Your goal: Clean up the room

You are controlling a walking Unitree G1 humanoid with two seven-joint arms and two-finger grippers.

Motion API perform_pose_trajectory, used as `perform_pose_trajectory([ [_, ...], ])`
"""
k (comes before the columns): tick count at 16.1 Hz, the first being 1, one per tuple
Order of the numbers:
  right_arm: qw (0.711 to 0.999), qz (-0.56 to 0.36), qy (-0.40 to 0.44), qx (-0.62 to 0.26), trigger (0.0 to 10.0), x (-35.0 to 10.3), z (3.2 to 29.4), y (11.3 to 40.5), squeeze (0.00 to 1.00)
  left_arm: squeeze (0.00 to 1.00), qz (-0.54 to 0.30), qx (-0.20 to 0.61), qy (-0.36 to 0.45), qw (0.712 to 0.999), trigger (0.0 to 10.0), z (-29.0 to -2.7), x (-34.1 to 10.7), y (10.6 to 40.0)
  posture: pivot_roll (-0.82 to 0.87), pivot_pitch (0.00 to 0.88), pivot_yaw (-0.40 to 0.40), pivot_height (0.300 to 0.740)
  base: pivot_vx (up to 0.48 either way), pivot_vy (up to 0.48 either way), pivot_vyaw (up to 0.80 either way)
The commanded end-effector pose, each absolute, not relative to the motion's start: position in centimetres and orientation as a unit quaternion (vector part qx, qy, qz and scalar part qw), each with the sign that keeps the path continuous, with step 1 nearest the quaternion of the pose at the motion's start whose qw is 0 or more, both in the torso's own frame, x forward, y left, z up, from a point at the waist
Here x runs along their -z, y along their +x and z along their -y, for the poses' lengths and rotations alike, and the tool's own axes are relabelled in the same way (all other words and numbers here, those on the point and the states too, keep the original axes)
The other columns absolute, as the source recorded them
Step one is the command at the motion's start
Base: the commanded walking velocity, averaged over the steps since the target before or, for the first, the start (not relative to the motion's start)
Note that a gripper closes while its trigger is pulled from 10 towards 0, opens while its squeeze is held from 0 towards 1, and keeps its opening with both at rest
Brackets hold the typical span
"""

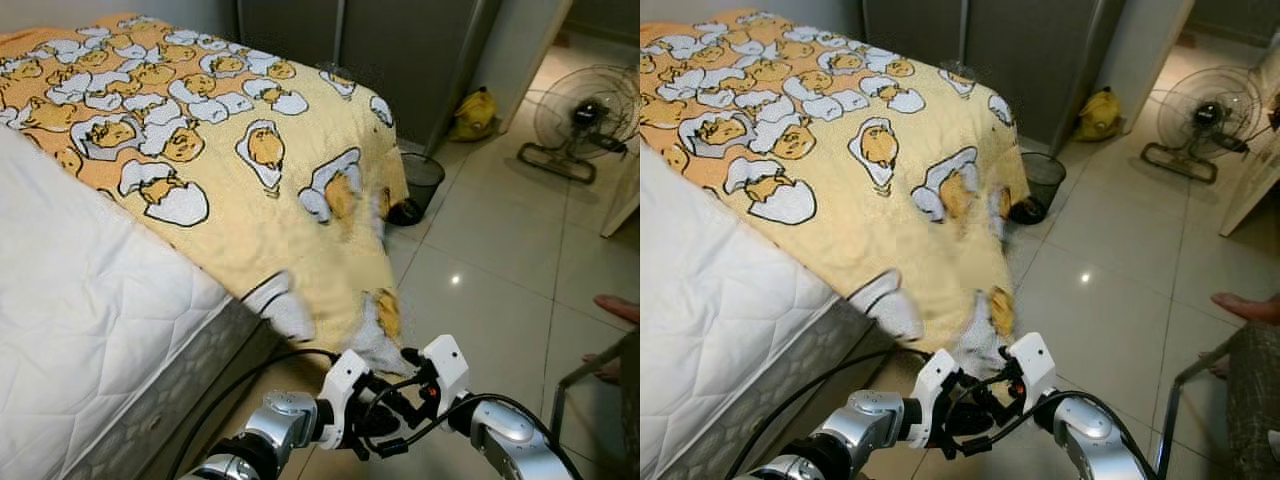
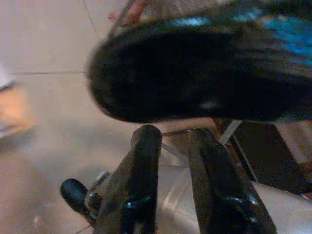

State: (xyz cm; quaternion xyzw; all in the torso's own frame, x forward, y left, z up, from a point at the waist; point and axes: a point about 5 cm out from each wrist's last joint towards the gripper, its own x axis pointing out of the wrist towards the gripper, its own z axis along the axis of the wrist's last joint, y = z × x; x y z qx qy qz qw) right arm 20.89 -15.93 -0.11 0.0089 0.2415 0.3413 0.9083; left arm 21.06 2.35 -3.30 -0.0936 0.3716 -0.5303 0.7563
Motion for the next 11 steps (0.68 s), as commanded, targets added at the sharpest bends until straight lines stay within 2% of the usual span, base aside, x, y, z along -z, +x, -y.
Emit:
perform_pose_trajectory([
  [1,0.908,-0.239,0.009,-0.344,10.0,-0.2,16.2,21.2,0.0,1.0,-0.373,0.545,-0.095,0.745,10.0,-0.6,3.9,19.0,-0.06,0.0,-0.038,0.74,0.0,0.0,0.0],
  [2,0.908,-0.239,0.008,-0.343,10.0,-0.2,16.2,21.2,0.0,1.0,-0.365,0.54,-0.083,0.754,10.0,-1.0,3.7,19.5,-0.06,0.0,-0.035,0.74,0.0,0.0,0.0],
  [3,0.91,-0.236,0.007,-0.34,10.0,-0.2,16.2,21.3,0.0,1.0,-0.335,0.525,-0.062,0.78,10.0,-2.1,3.2,21.0,-0.05,0.0,-0.032,0.74,0.0,0.0,0.0],
  [4,0.919,-0.223,0.005,-0.326,10.0,-0.4,16.3,21.7,0.0,1.0,-0.296,0.49,0.002,0.82,10.0,-4.0,2.6,22.6,-0.04,0.0,-0.027,0.74,0.0,0.0,0.0],
  [5,0.924,-0.216,0.004,-0.315,10.0,-0.5,16.4,22.0,0.0,1.0,-0.279,0.463,0.034,0.841,10.0,-5.2,2.3,23.5,-0.03,0.0,-0.023,0.74,0.0,0.0,0.0],
  [6,0.952,-0.184,0.008,-0.246,10.0,-1.2,17.0,23.1,0.0,0.0,-0.223,0.371,0.034,0.901,10.0,-8.4,0.8,25.5,0.01,0.0,-0.021,0.74,0.0,0.0,0.0],
  [7,0.974,-0.151,0.027,-0.169,10.0,-2.0,17.7,24.1,0.0,0.0,-0.144,0.267,0.043,0.952,10.0,-11.7,-1.8,27.4,0.03,0.0,-0.024,0.74,0.0,0.0,0.0],
  [8,0.982,-0.122,0.05,-0.133,10.0,-2.8,17.8,24.6,0.0,0.0,-0.08,0.171,0.009,0.982,10.0,-14.6,-4.5,28.9,0.03,0.0,-0.016,0.74,0.0,0.0,0.0],
  [9,0.984,-0.111,0.059,-0.125,10.0,-3.1,17.8,24.8,0.0,0.0,-0.057,0.136,-0.009,0.989,10.0,-15.6,-5.5,29.4,0.03,0.0,-0.016,0.74,0.0,0.0,0.0],
  [10,0.986,-0.101,0.052,-0.125,10.0,-3.3,17.1,25.5,0.0,0.0,-0.016,0.058,0.017,0.998,10.0,-17.5,-6.9,29.5,0.05,0.0,-0.019,0.74,0.0,-0.431,0.51],
  [11,0.986,-0.096,0.052,-0.124,10.0,-3.4,16.7,25.9,0.0,0.0,-0.009,0.033,0.034,0.999,10.0,-17.8,-7.1,29.6,0.05,0.0,-0.013,0.74,0.0,-0.428,0.49],
])
